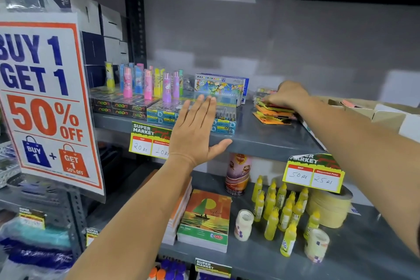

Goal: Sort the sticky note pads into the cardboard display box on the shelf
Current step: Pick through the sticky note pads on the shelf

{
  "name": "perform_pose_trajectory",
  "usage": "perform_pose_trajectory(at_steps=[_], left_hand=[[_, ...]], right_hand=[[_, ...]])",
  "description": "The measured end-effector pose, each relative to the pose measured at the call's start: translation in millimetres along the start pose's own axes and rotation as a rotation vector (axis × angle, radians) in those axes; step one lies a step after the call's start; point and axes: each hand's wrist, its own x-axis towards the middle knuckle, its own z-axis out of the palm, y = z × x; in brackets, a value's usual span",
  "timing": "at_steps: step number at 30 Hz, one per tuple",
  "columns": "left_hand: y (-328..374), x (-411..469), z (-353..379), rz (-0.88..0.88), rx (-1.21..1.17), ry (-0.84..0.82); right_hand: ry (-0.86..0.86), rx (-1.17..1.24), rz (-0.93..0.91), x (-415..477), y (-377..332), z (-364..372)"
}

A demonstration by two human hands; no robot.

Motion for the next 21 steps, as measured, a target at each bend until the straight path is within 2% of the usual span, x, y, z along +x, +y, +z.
perform_pose_trajectory(at_steps=[5,8,14,21], left_hand=[[0.7,0.4,-0.9,-0.006,0.002,-0.003],[0.9,-0.6,-1.1,-0.009,0.011,0.004],[3.0,-0.5,-5.3,-0.017,0.015,-0.004],[4.1,-0.7,-9.2,-0.02,0.003,-0.023]], right_hand=[[0.216,-0.058,-0.057,-19.9,-8.4,-2.4],[0.299,-0.003,-0.063,-41.8,-19.9,-6.3],[0.363,0.123,-0.133,-99.5,-30.7,4.5],[0.359,0.1,-0.122,-138.6,-32.0,20.9]])
